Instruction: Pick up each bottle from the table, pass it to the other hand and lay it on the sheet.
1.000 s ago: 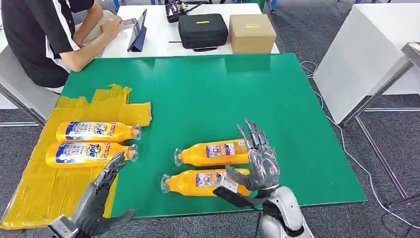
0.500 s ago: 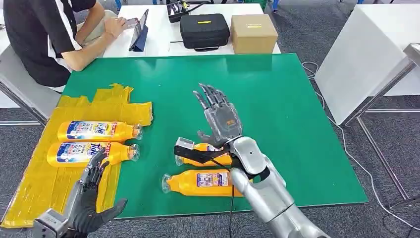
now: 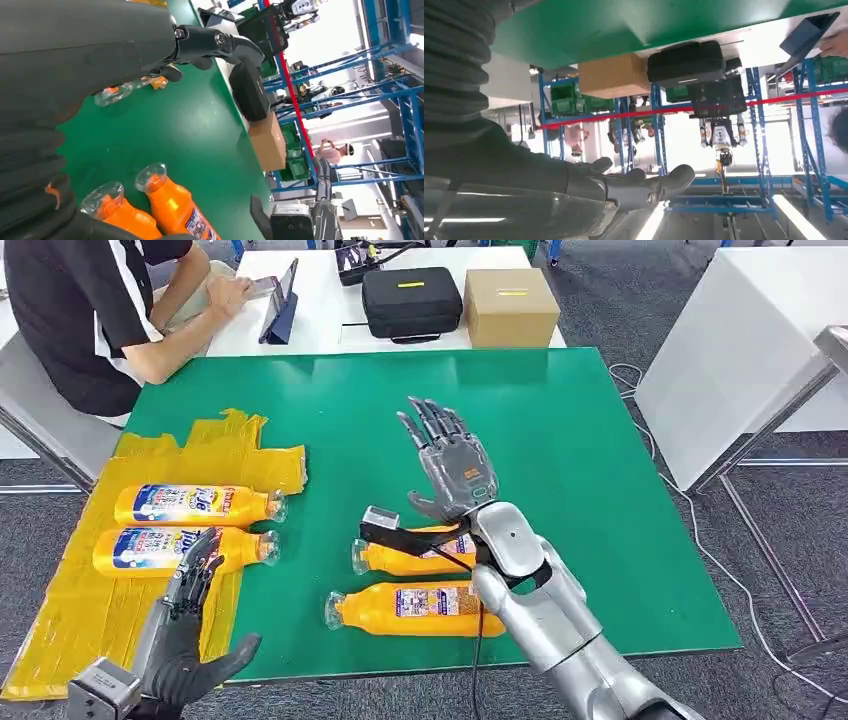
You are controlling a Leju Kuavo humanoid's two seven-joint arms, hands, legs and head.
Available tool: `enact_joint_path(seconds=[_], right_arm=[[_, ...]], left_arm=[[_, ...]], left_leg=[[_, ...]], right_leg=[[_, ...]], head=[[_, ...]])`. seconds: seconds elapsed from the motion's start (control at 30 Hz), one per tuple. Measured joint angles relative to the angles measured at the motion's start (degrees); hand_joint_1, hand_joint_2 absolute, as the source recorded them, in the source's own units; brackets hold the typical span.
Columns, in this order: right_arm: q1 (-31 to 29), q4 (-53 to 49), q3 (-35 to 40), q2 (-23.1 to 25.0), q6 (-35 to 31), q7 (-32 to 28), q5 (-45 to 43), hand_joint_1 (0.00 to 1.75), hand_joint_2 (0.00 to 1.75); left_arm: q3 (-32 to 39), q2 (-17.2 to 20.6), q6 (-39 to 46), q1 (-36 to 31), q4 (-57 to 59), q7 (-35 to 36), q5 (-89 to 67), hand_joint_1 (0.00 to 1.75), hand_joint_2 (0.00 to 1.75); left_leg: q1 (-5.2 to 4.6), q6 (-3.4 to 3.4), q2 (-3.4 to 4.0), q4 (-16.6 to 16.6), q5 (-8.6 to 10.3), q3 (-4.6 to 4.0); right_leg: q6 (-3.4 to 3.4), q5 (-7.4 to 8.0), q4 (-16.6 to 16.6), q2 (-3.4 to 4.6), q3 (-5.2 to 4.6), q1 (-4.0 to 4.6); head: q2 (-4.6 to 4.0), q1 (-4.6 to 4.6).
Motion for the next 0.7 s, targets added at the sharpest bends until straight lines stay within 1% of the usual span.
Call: enact_joint_path(seconds=[0.13,0.23,0.27,0.37,0.47,0.57,0.7], right_arm=[[-1.2,2.3,-0.4,-2.5,1.3,0.0,-1.1,0.0,1.75],[-0.9,3.8,-2.1,-7.0,2.9,-0.7,-3.0,0.0,1.75],[-0.6,4.4,-2.8,-8.7,4.3,-0.8,-3.7,0.0,1.75],[0.0,5.9,-4.0,-12.4,9.5,-1.1,-6.4,0.0,1.75],[0.4,7.7,-4.2,-15.1,14.4,-1.8,-11.4,0.0,1.75],[0.1,8.8,-4.1,-16.7,16.6,-1.8,-15.1,0.0,1.75],[0.1,9.3,-3.7,-19.0,17.3,-0.9,-16.9,0.0,1.75]], left_arm=[[-2.6,0.3,0.5,0.1,1.3,-1.9,0.3,0.0,0.0],[-5.2,0.4,-0.2,-0.6,3.9,-2.9,-0.1,0.0,0.0],[-6.1,0.4,-0.2,-0.9,4.6,-2.9,-0.1,0.0,1.75],[-7.6,0.4,-0.2,-1.9,5.9,-2.3,0.0,0.0,1.75],[-8.5,0.5,-0.3,-3.5,7.5,-2.0,0.3,0.0,1.75],[-8.9,0.6,-0.6,-4.8,9.4,-2.0,0.7,0.0,1.75],[-9.5,0.6,0.4,-6.8,11.9,-1.9,0.8,0.0,1.75]], left_leg=[[-0.03,0.01,-0.09,0.0,0.0,0.03],[-0.12,0.04,-0.32,0.0,0.03,0.02],[-0.17,0.05,-0.34,0.0,0.03,-0.01],[-0.31,0.1,-0.25,0.0,0.01,-0.04],[-0.32,0.11,-0.18,0.0,0.0,-0.02],[-0.26,0.11,-0.18,0.0,0.0,0.04],[-0.17,0.1,-0.19,0.0,0.0,0.11]], right_leg=[[0.0,0.0,0.0,-0.06,-0.01,-0.03],[0.01,0.0,0.0,-0.26,0.03,-0.15],[0.02,0.0,0.0,-0.29,0.08,-0.18],[0.13,0.08,0.0,-0.2,0.06,-0.28],[0.15,0.09,0.0,-0.1,0.03,-0.31],[0.15,0.08,0.0,-0.11,0.04,-0.29],[0.14,0.06,0.0,-0.12,0.12,-0.22]], head=[[-0.02,0.02],[-0.02,0.02],[-0.02,0.06],[-0.02,0.02],[-0.02,0.02],[-0.02,0.0],[-0.02,0.0]])
